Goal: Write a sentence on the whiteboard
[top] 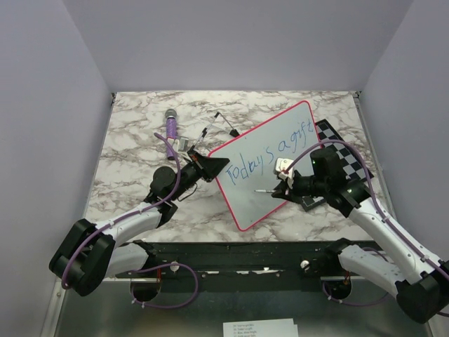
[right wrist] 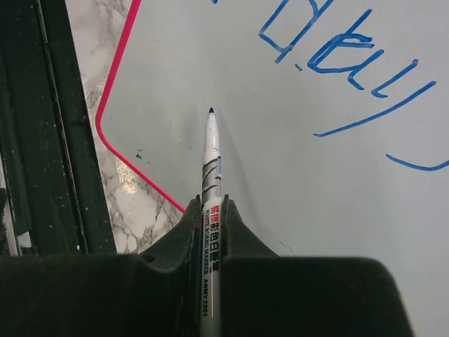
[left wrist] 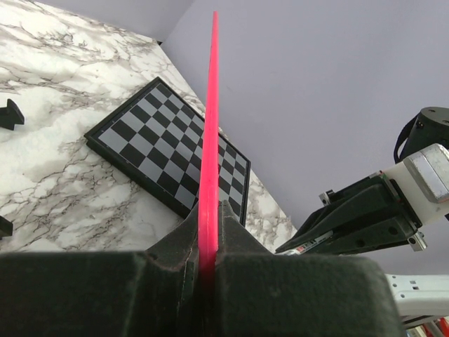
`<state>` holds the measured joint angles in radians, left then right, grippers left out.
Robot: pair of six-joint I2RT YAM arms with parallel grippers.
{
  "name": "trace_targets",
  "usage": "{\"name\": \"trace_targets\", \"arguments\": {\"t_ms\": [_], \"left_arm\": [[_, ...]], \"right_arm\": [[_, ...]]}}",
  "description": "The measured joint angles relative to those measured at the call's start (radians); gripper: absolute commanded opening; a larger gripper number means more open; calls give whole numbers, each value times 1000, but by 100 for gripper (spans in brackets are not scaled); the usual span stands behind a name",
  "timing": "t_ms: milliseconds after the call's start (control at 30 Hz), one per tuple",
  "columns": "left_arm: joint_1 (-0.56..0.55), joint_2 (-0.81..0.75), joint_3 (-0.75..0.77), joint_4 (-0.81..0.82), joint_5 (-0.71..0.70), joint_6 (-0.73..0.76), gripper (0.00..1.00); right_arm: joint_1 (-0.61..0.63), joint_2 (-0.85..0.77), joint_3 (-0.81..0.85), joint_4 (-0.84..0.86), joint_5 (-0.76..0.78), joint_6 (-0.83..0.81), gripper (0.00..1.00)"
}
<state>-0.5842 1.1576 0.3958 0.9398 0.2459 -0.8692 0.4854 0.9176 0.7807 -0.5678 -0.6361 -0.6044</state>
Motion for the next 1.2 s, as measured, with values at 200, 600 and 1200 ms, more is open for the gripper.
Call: {"name": "trace_targets", "arguments": {"t_ms": [200,600,1200], "left_arm": [[0,0,0,0,-3,-1,0],[-1,0,0,-1,-5,-3,0],[-1,-37,0,-46,-14,1,0]], "right_arm": [[6,-10,-8,30,39,9,1],[5,-18,-18,66,209,35,1],[-116,-44,166,6,42,40,0]]}}
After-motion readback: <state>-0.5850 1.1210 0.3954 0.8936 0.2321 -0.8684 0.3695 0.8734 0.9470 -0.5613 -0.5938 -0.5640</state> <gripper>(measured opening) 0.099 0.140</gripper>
